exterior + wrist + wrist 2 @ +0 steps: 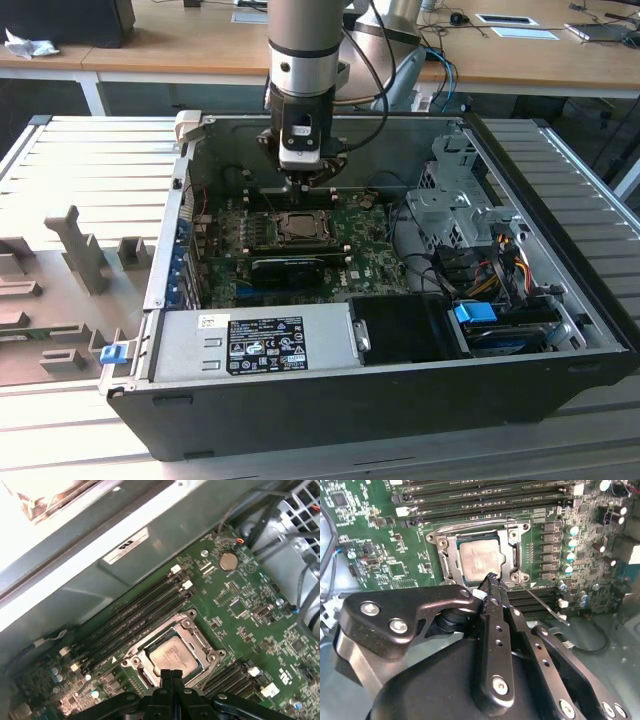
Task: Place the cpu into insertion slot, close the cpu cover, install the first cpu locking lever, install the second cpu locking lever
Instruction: 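Install the first cpu locking lever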
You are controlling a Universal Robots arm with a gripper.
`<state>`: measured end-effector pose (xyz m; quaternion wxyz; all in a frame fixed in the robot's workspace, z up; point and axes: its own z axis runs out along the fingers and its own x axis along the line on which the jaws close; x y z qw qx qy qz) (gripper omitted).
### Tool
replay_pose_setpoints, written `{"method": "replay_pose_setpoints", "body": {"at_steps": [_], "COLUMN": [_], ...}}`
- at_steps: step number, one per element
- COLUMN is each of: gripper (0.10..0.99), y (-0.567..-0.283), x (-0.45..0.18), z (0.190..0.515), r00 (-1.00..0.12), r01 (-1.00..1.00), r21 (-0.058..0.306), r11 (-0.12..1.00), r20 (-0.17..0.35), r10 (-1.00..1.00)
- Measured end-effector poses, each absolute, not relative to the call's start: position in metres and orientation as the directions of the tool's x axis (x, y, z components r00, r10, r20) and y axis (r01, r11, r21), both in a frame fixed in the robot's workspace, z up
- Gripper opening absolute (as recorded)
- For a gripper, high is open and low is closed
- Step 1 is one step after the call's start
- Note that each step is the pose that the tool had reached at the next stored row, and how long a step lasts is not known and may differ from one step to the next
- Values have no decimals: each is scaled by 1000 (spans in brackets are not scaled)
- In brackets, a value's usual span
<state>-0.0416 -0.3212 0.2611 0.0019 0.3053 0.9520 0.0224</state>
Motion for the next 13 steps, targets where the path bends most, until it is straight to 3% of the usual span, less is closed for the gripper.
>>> {"method": "replay_pose_setpoints", "body": {"at_steps": [13], "gripper": [106], "y": [-321], "x": [-42], "z": [261], "r00": [-882], "r01": [471], "r21": [44], "r11": [881], "r20": [10], "r10": [472]}}
